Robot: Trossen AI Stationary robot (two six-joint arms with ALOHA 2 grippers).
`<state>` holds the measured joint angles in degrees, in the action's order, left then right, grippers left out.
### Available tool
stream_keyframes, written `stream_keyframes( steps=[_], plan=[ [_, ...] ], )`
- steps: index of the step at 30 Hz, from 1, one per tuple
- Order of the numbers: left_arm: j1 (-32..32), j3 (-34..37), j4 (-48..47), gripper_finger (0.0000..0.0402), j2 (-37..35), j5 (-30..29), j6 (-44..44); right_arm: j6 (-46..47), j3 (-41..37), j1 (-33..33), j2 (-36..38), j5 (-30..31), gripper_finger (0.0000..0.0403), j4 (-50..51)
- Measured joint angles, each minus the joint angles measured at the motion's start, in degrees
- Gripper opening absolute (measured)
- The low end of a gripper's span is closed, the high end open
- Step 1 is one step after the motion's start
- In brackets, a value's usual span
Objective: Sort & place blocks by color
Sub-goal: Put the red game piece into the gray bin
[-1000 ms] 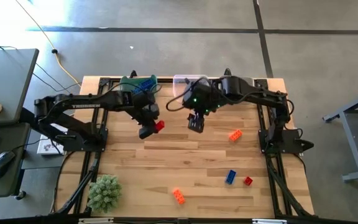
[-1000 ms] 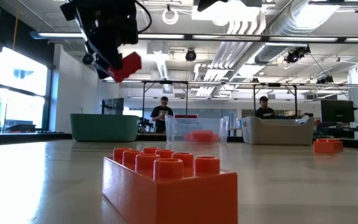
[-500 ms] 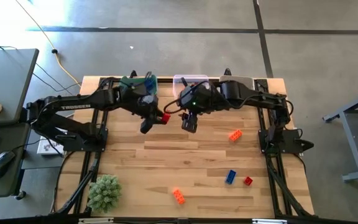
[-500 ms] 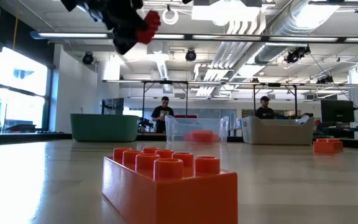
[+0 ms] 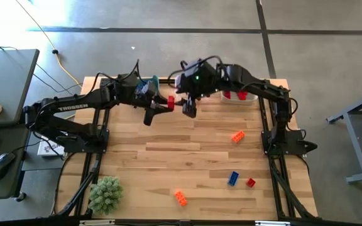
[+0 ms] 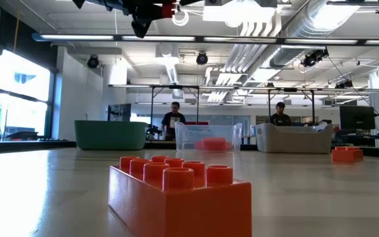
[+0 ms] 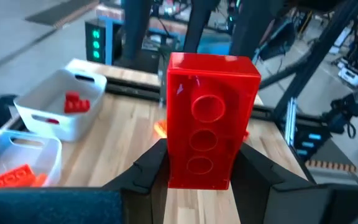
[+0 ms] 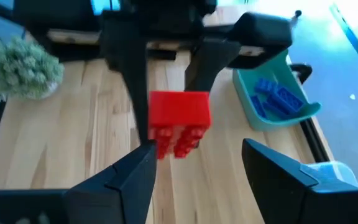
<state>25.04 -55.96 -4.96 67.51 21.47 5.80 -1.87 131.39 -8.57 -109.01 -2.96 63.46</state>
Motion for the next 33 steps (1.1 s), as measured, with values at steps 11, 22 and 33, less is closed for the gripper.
stream_keyframes(
  steps=[11, 22, 33],
  plan=[
    [3.15, 0.00, 1.65, 0.0113, 0.02, -0.04, 0.00, -3.42, 0.00, -7.03, 0.02, -14.62, 0.0224, -3.65],
    [3.86, 0.00, 6.41, 0.0113, 0.06, -0.04, 0.00, -7.63, 0.00, -8.12, 0.02, -15.67, 0.0224, -8.18],
    [3.81, 0.00, 12.41, 0.0113, 0.07, -0.01, 1.11, -6.41, 0.00, -7.90, 0.00, -17.45, 0.0224, -12.37]
  ],
)
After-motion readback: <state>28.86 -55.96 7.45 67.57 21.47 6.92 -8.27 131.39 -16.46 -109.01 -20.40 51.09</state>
